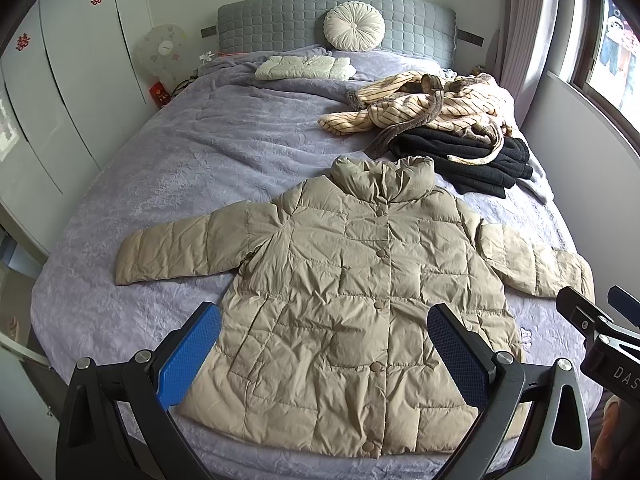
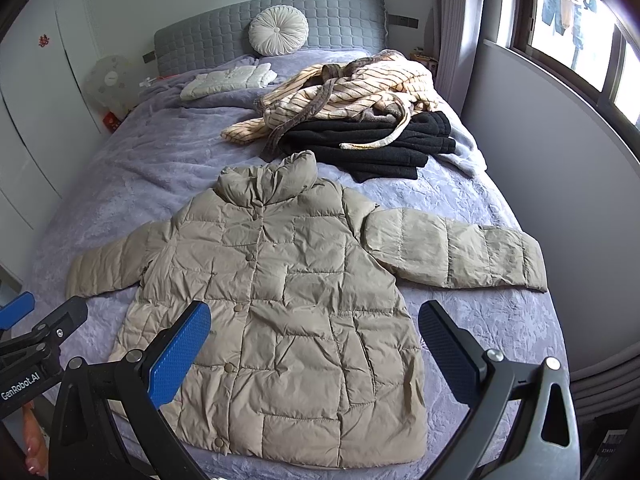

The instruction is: Fold large clothes

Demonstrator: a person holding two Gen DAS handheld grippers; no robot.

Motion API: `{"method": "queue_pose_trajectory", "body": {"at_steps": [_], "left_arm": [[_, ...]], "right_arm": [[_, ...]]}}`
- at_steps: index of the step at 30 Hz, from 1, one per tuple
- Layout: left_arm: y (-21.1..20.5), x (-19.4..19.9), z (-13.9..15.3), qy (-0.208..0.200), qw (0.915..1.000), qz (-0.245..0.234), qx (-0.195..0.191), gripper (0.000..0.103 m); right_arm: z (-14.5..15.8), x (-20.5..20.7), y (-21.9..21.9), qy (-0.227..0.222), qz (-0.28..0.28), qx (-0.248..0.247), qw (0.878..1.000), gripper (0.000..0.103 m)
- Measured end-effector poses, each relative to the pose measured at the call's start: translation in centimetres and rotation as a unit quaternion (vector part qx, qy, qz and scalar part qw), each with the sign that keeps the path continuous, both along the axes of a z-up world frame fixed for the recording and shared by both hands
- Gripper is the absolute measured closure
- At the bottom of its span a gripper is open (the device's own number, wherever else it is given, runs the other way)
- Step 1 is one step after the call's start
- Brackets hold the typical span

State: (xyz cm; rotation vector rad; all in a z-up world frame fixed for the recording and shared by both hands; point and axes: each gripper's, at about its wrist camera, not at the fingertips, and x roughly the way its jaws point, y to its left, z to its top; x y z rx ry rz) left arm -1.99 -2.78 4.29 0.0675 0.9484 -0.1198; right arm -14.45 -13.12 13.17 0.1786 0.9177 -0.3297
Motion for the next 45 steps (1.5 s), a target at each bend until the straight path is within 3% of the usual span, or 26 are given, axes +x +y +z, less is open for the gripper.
{"method": "queue_pose_trajectory", "body": {"at_steps": [37,45], "left_arm": [[-0.3,0.2,0.3,0.003,1.0,0.0,0.002,0.0],[1.9,0.3,-1.1,0.02,0.9996,0.015,-0.011,0.0]], "right_arm": [[-0.1,0.2,-0.2,0.006,0.0,0.006,1.0,0.0],[-1.3,0.7,1.3,0.03,-0.003,0.02,0.999,0.0]]}}
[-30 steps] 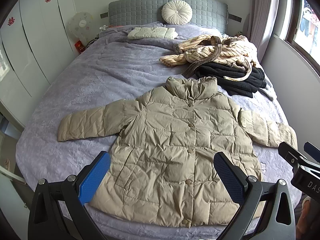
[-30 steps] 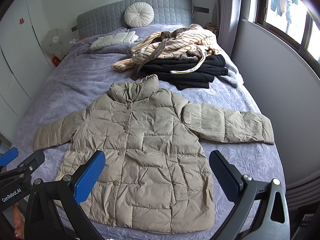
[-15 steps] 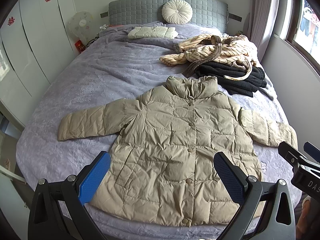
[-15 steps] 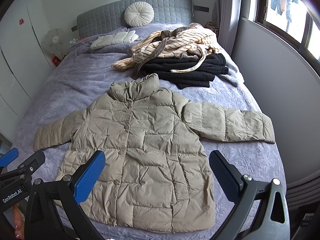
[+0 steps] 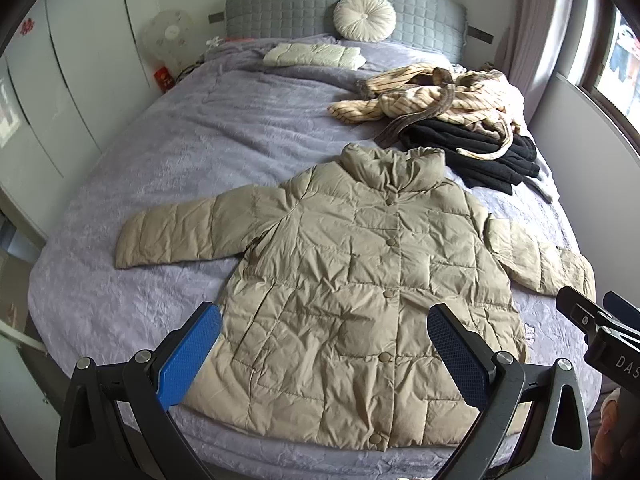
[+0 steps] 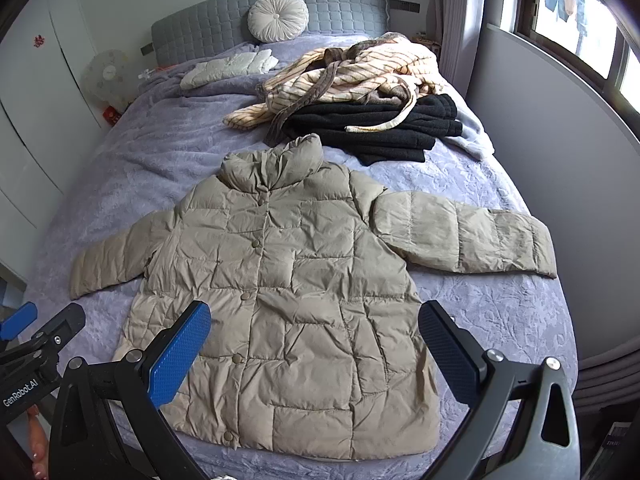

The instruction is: Fold large clothes

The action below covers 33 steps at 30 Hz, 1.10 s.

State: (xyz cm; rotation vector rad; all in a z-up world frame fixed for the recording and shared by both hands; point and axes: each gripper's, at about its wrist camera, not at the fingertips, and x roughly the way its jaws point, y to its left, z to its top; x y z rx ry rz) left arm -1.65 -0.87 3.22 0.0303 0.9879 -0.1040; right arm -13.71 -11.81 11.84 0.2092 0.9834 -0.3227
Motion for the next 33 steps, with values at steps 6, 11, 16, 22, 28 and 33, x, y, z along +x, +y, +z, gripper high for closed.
{"method": "queue_pose_trajectory", "body": {"at_steps": [6,11,16,22,28,33], "left_arm": [[3.9,2.1,-1.2,0.017,0.9995,0.023,-0.01,0.0],[8.8,6.1,-4.3,0.065,0.997,0.026,-0.033,0.0],[14.9,11.1,-8.8,0.105,0.9925,0.052,-0.035,0.0],[24.2,17.1,-17.0,0.14,0.9749,0.09,-0.148,0.0],[31.4,21.4,-26.4,0.157,0.9385,0.159,-0.263,0.0],[34.7,24.1,-30.1,0.148,0.9169,0.208,-0.307,0.0]], "right_arm": [[-0.3,2.4,2.4,0.016,0.026,0.009,1.0,0.0],[-2.2,6.1,4.6,0.03,0.044,0.052,0.997,0.0],[-5.8,9.6,8.4,0.066,0.049,0.102,0.991,0.0],[-10.1,13.7,13.0,0.128,0.05,0.113,0.984,0.0],[-13.9,16.5,15.7,0.17,0.069,0.105,0.977,0.0],[-16.2,18.3,17.2,0.177,0.08,0.104,0.975,0.0]]}}
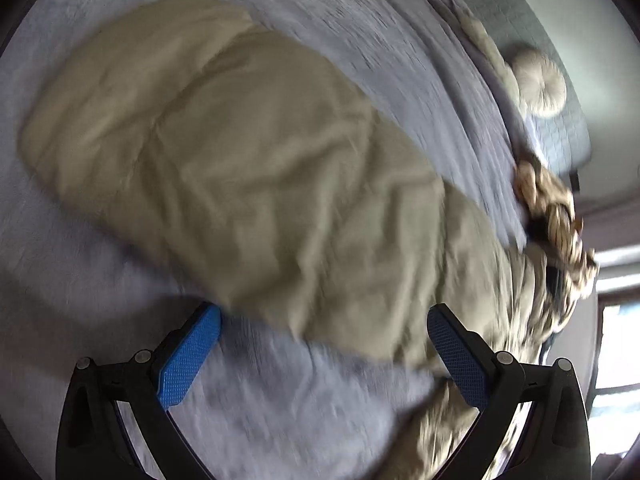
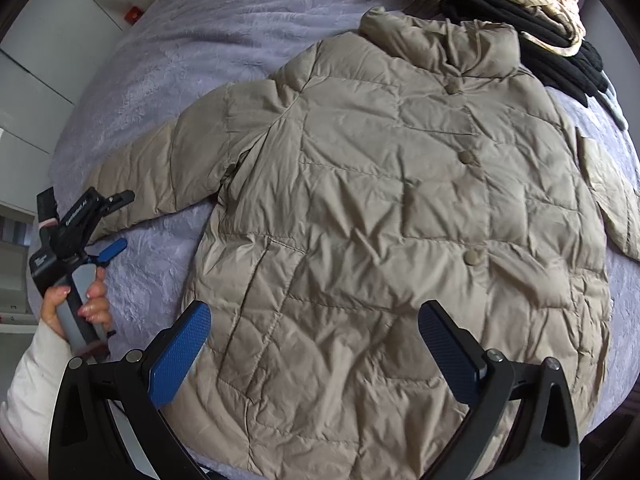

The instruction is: Fold large clothes

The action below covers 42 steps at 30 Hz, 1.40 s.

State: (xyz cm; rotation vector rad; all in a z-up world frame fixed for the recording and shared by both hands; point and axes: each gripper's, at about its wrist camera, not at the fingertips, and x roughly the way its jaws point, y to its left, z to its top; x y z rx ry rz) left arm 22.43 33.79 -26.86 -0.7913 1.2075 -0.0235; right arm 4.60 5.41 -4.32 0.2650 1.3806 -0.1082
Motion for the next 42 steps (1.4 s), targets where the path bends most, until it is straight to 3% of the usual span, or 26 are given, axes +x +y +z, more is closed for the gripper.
{"method": "queue_pose_trajectory", "body": {"at_steps": [5,7,9,11,15,16,18,19,20,24,27,32,35,37,38,42], "left_arm": [[1.1,3.2,0.3,-0.025,0.9988,0.031,0.029,0.0],[1.5,4.0,0.4,-0.027,0.9976,0.047,0.044,0.014],[2.1,5.1,0.3,-0.026,0.9973,0.043,0.053,0.07],[2.8,6.0,0.2,-0.044,0.9986,0.027,0.012,0.096],[3.4,7.0,3.3,-0.092,0.9954,0.007,0.024,0.096],[3.5,7.2,4.2,-0.104,0.9942,0.002,0.025,0.096],[3.4,7.8,6.6,-0.133,0.9908,-0.009,0.025,0.096],[3.1,8.2,8.1,-0.149,0.9883,-0.016,0.028,0.096],[2.8,8.2,9.2,-0.164,0.9858,-0.023,0.031,0.096],[0.0,8.7,14.0,-0.217,0.973,-0.069,0.038,0.096],[-4.1,8.7,16.6,-0.244,0.9607,-0.127,0.04,0.096],[-13.7,7.5,20.5,-0.289,0.9287,-0.225,0.056,0.096],[-19.9,6.2,21.9,-0.299,0.9114,-0.276,0.062,0.096],[-24.4,4.9,22.3,-0.31,0.895,-0.312,0.073,0.096],[-27.3,4.0,22.0,-0.312,0.8848,-0.336,0.083,0.096],[-36.4,1.7,18.5,-0.288,0.8582,-0.408,0.118,0.095]], "right_arm": [[-0.9,3.1,1.3,-0.025,0.012,0.004,1.0,0.0],[-1.2,4.9,1.5,-0.041,0.013,0.008,0.999,0.0],[-1.6,6.7,1.5,-0.059,0.012,0.013,0.998,0.0],[-2.0,8.7,1.6,-0.079,0.013,0.015,0.997,0.0],[-3.5,11.9,1.8,-0.1,0.01,0.013,0.995,0.001],[-3.9,12.7,1.9,-0.106,0.008,0.021,0.994,0.007],[-5.2,14.3,2.1,-0.104,0.006,0.05,0.993,0.049],[-6.0,14.9,2.2,-0.095,0.002,0.064,0.993,0.083],[-7.0,15.5,2.3,-0.086,-0.005,0.081,0.993,0.088],[-11.1,17.5,4.0,-0.059,0.016,0.121,0.991,0.089],[-13.3,18.1,4.6,-0.034,0.025,0.125,0.991,0.089],[-12.6,17.7,1.5,-0.04,0.003,0.202,0.979,0.089],[-10.0,15.2,-3.0,-0.063,-0.021,0.219,0.973,0.089],[-8.4,12.7,-6.7,-0.077,-0.041,0.212,0.973,0.089],[-7.9,11.6,-8.5,-0.081,-0.052,0.204,0.974,0.089],[-6.9,6.0,-17.4,-0.076,-0.11,0.147,0.98,0.089]]}}
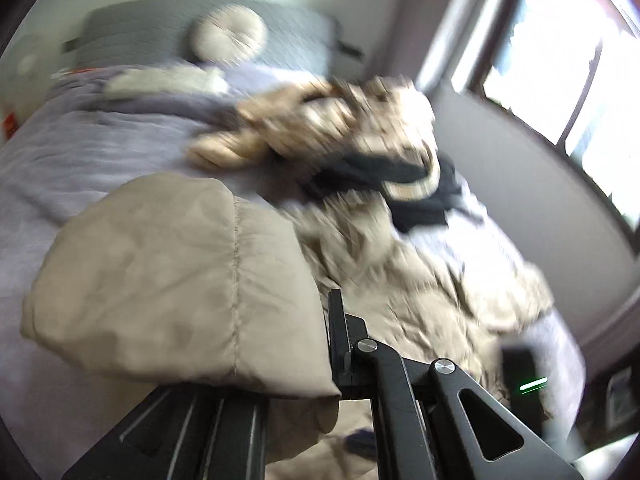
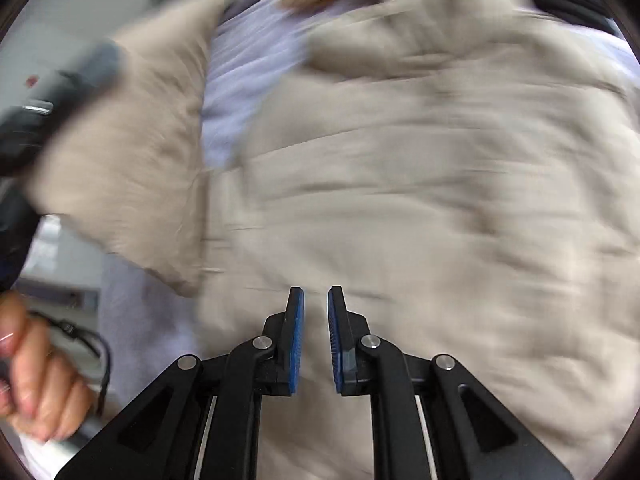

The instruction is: Fold large clothes

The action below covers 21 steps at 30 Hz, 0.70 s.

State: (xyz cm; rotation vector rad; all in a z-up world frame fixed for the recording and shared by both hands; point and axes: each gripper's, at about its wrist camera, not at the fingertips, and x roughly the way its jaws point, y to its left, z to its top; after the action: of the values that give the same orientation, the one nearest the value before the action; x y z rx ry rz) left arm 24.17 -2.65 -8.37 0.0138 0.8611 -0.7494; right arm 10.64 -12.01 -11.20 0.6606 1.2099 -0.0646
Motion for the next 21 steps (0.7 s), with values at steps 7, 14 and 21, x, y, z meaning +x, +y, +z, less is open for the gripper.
{"method": "queue_pose_trajectory", "body": {"at_steps": [7,14,21], "left_arm": [[-8.1,-4.1,-9.0,0.014,0.9839,-0.044,0.173,0.068],[-4.6,-7.9,-6.2,-0.006,0.9838,-0.067,0.166,0.022],[7.2,-1.9,-3.4,0.033,0.9846,0.103,0.137,0.022]], "right_arm": [[-0.6,-4.7,-9.5,0.042,-0.077,-0.028,0.996,0.089],[-1.2,-4.1,-9.3,0.044,-0.087,-0.05,0.994,0.077],[5.5,-1.1,0.4,-0.052,0.045,-0.203,0.977,0.016]]}}
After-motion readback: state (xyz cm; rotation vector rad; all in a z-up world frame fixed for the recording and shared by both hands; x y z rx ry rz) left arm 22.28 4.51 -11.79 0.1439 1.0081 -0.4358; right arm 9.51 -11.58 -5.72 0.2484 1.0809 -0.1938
